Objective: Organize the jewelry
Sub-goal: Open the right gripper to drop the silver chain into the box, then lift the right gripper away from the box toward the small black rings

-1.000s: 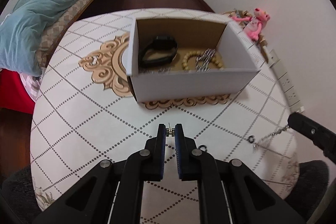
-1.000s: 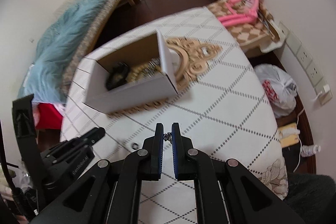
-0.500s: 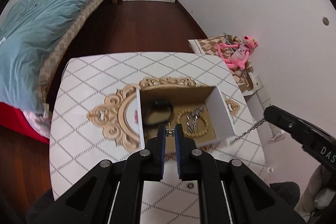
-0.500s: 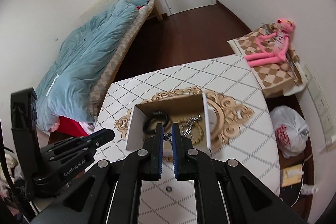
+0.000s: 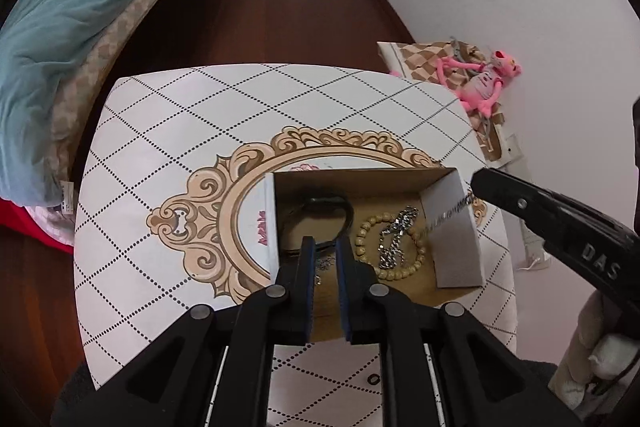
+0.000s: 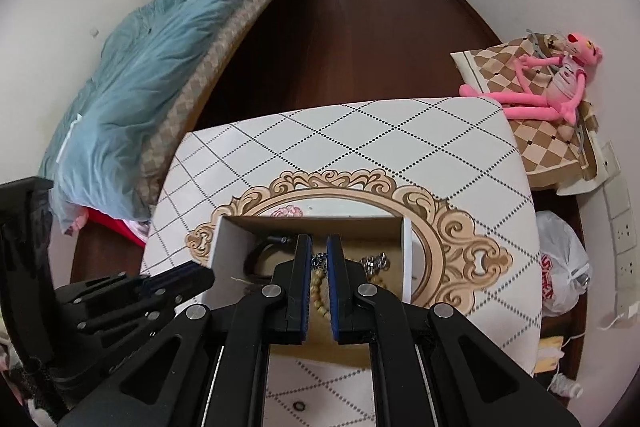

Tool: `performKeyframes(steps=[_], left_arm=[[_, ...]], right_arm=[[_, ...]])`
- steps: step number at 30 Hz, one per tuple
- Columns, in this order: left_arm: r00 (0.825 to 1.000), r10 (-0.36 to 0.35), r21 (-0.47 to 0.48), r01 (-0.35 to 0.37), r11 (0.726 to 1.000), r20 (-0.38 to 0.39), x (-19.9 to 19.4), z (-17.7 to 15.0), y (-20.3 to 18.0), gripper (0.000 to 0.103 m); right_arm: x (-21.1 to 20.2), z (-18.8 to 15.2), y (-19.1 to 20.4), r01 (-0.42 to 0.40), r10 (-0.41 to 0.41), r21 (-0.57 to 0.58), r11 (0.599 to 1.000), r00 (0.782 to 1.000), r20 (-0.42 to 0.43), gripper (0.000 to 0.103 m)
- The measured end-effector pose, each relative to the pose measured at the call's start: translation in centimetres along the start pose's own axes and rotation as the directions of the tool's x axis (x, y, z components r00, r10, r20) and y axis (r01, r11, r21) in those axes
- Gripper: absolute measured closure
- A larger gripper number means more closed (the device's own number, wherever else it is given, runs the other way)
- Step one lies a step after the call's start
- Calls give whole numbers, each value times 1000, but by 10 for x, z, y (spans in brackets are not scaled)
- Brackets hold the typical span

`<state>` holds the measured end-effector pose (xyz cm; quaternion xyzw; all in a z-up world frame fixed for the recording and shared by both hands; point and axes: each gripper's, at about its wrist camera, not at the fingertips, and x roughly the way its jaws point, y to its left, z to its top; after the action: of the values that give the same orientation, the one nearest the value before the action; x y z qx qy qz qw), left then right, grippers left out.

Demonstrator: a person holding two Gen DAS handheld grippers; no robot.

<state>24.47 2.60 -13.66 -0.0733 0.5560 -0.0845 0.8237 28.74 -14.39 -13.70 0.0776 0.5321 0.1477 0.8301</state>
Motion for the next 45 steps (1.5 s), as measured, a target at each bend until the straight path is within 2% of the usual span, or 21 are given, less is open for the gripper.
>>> performKeyframes(steps=[1, 3, 4, 5, 7, 9, 10, 11, 12, 13, 14, 16, 18, 20, 22, 25, 28, 37, 45], left_arm=[[1000, 23, -2, -23, 1000, 0, 1, 2, 1, 89], [998, 59, 0, -59, 998, 0, 3, 4, 2, 63], [997, 74, -6, -74, 997, 3, 3, 5, 4, 29], [997, 77, -14, -77, 997, 12, 2, 5, 6, 16], [995, 92, -29, -91, 995, 29, -1, 6, 13, 16], [991, 135, -41, -134, 990, 25, 0, 7, 19, 16], [988, 152, -45, -150, 988, 24, 0, 6, 21, 16], [985, 172, -48, -171, 984, 24, 0, 5, 24, 15], [980, 195, -49, -194, 980, 27, -1, 4, 27, 13], [976, 213, -51, -211, 976, 35, -3, 2, 30, 7], [974, 222, -52, -220, 974, 41, -4, 1, 31, 2], [968, 245, -53, -242, 969, 61, -8, -4, 33, 2], [961, 270, -55, -267, 962, 64, -10, -7, 34, 2], [956, 286, -54, -282, 958, 72, -12, -12, 34, 2], [951, 299, -46, -296, 954, 78, -13, -16, 32, 2], [945, 312, -34, -310, 950, 94, -16, -25, 25, 2], [947, 305, -24, -304, 952, 98, -18, -34, 19, 2], [949, 289, -22, -289, 957, 125, -38, -48, 5, 2], [944, 267, -10, -270, 963, 195, -78, -63, -10, 2]], right_arm=[[5, 4, 0, 5, -5, -4, 1000, 1000, -6, 95], [12, 11, 1, -1, 1, -4, 1000, 1000, -23, 95], [17, 14, 2, -11, 11, -3, 1000, 999, -38, 95], [22, 17, 3, -20, 20, -3, 1000, 998, -53, 95], [32, 22, 5, -42, 42, 7, 999, 995, -88, 94], [39, 25, 6, -30, 31, 7, 1000, 993, -113, 93], [42, 25, 4, -29, 31, 16, 999, 992, -125, 88], [42, 25, 1, -21, 24, 25, 999, 992, -126, 72], [41, 23, -1, -8, 11, 27, 1000, 992, -122, 63], [37, 21, -3, 16, -13, 22, 1000, 994, -108, 50], [34, 19, -5, 33, -31, 18, 999, 995, -100, 46], [30, 14, -8, 58, -56, 14, 998, 994, -97, 45], [25, 6, -10, 93, -92, 4, 996, 991, -93, 36], [20, -4, -12, 144, -144, -9, 990, 986, -84, 16], [17, -15, -11, 202, -204, -34, 979, 976, -73, 7], [13, -37, -8, 268, -272, -66, 961, 959, -77, 4], [9, -54, -4, 297, -303, -80, 951, 950, -70, 3], [-11, -72, 4, 301, -303, -47, 953, 952, -41, 2], [-54, -83, 18, 314, -313, -52, 948, 949, 38, 2]])
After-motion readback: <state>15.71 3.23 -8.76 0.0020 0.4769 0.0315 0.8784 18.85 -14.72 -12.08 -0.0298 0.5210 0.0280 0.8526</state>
